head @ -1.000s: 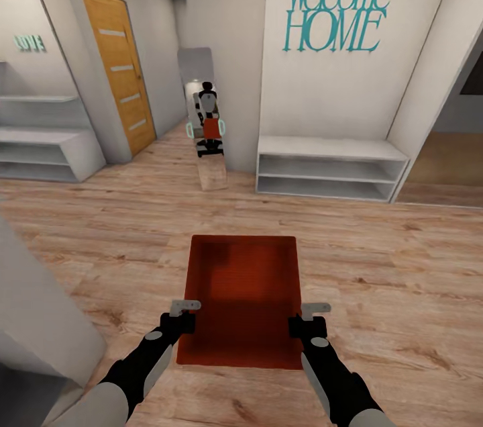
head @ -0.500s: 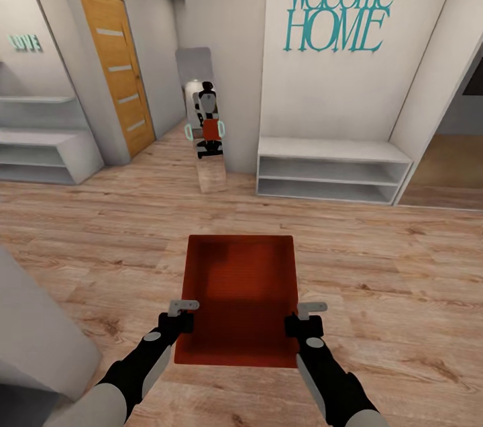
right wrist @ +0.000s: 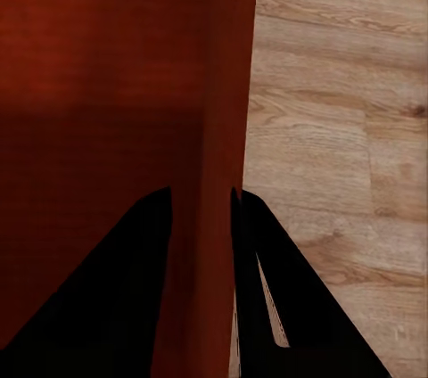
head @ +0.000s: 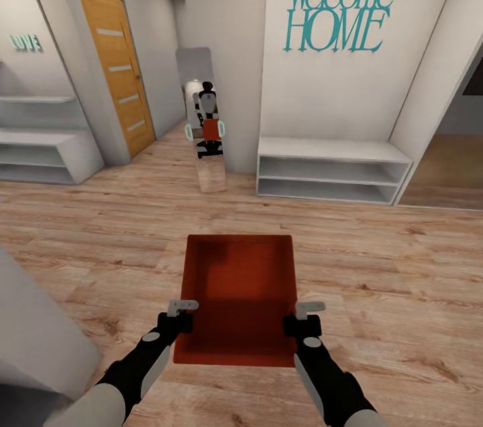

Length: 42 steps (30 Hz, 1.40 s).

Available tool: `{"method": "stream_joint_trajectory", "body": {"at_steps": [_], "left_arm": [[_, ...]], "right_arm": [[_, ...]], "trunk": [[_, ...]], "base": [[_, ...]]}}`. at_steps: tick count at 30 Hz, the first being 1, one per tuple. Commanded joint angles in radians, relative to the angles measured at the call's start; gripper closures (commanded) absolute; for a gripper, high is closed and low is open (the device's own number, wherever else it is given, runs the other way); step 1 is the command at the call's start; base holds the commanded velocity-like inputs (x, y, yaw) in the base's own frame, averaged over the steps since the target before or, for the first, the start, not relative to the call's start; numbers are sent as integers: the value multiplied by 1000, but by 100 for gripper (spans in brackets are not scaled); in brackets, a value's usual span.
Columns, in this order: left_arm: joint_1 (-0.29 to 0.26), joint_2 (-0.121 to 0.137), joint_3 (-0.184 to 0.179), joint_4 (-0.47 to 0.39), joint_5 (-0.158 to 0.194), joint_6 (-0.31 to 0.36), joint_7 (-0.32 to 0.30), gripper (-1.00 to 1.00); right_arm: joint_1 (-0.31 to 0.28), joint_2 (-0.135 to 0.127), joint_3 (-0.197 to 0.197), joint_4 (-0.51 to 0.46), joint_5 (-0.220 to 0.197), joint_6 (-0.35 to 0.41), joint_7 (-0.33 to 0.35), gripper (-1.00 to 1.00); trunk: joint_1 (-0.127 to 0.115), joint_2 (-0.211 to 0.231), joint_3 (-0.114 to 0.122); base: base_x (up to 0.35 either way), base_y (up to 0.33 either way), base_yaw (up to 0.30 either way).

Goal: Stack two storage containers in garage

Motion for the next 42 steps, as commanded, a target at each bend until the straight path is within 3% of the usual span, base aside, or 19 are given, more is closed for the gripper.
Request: {"method": "stream_joint_trajectory", "body": {"at_steps": [1, 5, 6, 33, 42], "left_arm": [[0, -1, 0, 1, 6, -2, 0, 100], [0, 9, 0, 1, 7, -4, -12, 100], [0, 0, 0, 1, 7, -4, 0, 100], [0, 0, 0, 1, 5, -5, -2, 100], [0, 0, 0, 1, 5, -5, -2, 100]], "right_arm": [[0, 5, 2, -2, 9, 9, -3, 100], [0, 19, 7, -3, 13, 9, -22, 100], [0, 23, 7, -3, 26, 9, 37, 100], [0, 25, 9, -3, 26, 10, 39, 100], [0, 29, 9, -3, 26, 10, 34, 100]], "trunk": [[0, -1, -1], [0, -1, -1], [0, -1, -1], [0, -1, -1], [0, -1, -3]], "base": [[0, 0, 0], [0, 0, 0], [0, 0, 0], [69, 0, 0], [0, 0, 212]]}}
